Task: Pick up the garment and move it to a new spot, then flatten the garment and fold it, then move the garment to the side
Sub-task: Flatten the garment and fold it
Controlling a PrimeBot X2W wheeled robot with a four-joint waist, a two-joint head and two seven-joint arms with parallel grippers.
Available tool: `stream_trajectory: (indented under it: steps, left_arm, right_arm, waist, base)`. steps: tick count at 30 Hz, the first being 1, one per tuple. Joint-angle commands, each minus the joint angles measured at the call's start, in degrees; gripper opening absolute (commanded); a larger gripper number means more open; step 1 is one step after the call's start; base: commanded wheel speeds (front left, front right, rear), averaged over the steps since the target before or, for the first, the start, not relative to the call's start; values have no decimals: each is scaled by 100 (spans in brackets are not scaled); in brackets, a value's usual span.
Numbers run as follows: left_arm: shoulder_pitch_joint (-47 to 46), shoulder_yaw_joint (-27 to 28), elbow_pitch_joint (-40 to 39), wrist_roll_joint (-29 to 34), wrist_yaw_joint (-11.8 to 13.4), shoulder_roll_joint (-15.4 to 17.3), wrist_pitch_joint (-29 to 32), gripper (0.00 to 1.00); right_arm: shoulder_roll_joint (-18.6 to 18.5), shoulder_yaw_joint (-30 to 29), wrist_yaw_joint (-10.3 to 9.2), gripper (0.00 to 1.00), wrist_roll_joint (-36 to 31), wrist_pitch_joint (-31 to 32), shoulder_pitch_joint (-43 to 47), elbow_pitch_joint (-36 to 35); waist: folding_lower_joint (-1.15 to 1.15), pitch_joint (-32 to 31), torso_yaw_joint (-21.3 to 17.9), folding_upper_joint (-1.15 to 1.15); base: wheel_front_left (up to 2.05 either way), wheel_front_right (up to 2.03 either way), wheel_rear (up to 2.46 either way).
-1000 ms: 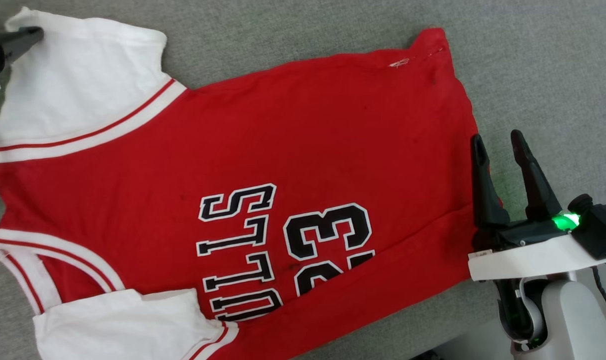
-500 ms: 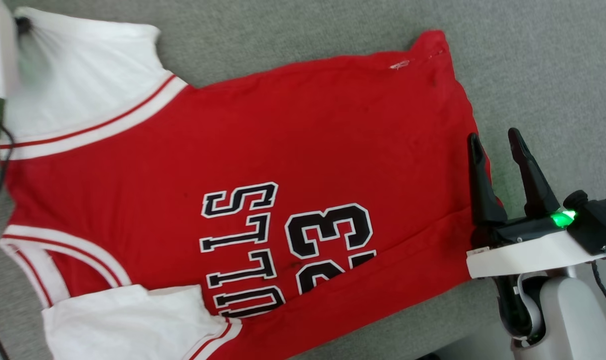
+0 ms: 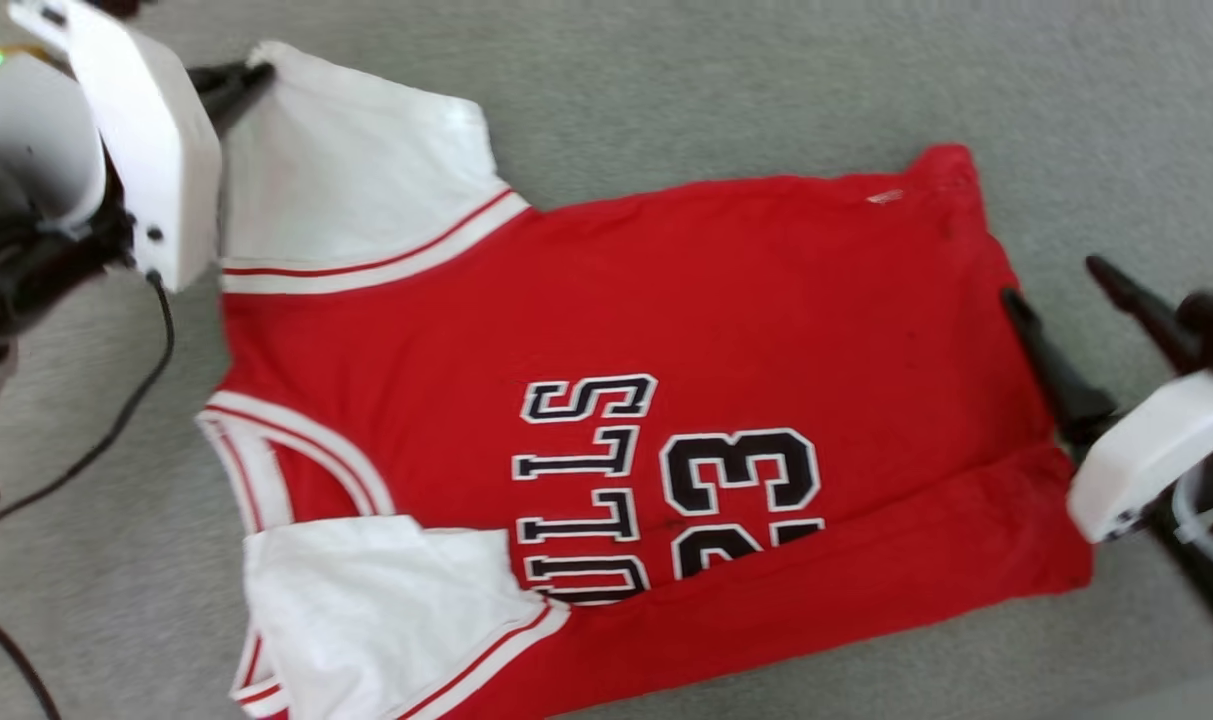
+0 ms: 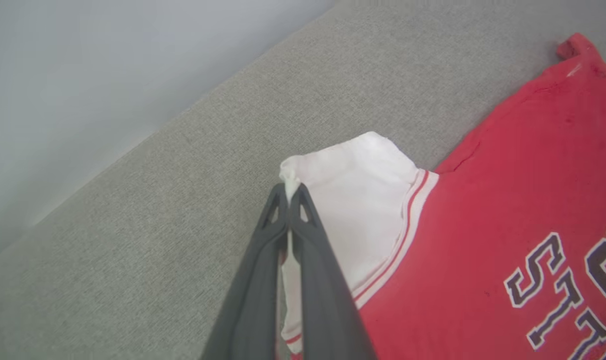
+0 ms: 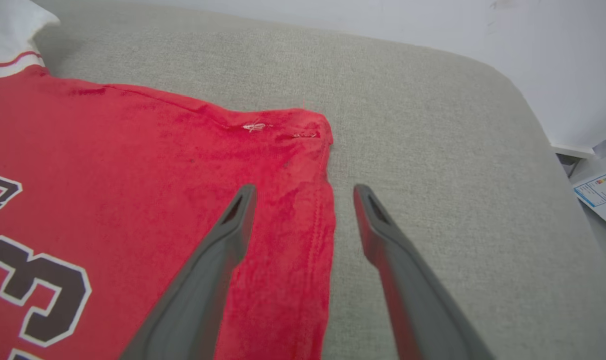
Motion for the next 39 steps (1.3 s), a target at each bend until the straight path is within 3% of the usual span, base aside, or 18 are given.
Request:
stream_trajectory:
  steps: [1, 6, 14, 21, 30, 32, 33, 34, 39]
  left_arm:
    - [211, 3, -264, -105, 7, 83, -129, 0]
    - [509, 51, -955, -351, 8, 221, -319, 0]
    - [823, -68, -1975, 6, 102, 198, -757, 0]
    - [936, -216, -2479, 288, 189, -5, -1020, 0]
    - [1029, -365, -2753, 428, 245, -158, -1136, 0]
    - [1060, -384, -2756, 432, 248, -175, -1165, 0]
    - [1060, -384, -2756, 432, 248, -175, -1165, 0]
    - [1081, -395, -2744, 432, 248, -184, -1174, 0]
    - [1189, -367, -2613, 425, 292, -167, -1318, 0]
  right_arm:
    - [-292, 17, -4, 100, 201, 618, -280, -102]
    - [-880, -22, -5, 100, 624, 2135, -865, -86]
    - [-1413, -103, -4, 100, 905, 3991, -1730, 443]
    - [-1976, 532, -5, 100, 692, 4312, -2152, 1019]
    - [-2080, 1328, -3, 100, 975, 4291, -1936, 1762]
    - [-2115, 1453, 1, 29, 1037, 4314, -1869, 1877]
    - [-2115, 1453, 1, 29, 1037, 4314, -1869, 1877]
    - [-2129, 1481, 4, 0, 1055, 4292, -1862, 1923]
    - [-2087, 1397, -4, 0, 1080, 3826, -2040, 1977]
  waist:
    - [0, -177, 293, 0]
    - [0, -115, 694, 0]
    - [0, 200, 1348, 0]
    - [0, 430, 1803, 0]
    - [0, 495, 2072, 0]
    - [0, 471, 2090, 0]
    - [0, 471, 2090, 0]
    - [0, 452, 2094, 0]
    - [0, 244, 2021, 0]
  base:
    - [0, 0, 0]
    - [0, 0, 0]
    - [0, 0, 0]
    - [0, 0, 0]
    - [0, 0, 0]
    - [0, 0, 0]
    - [0, 0, 0]
    - [0, 0, 0]
    - [0, 0, 0]
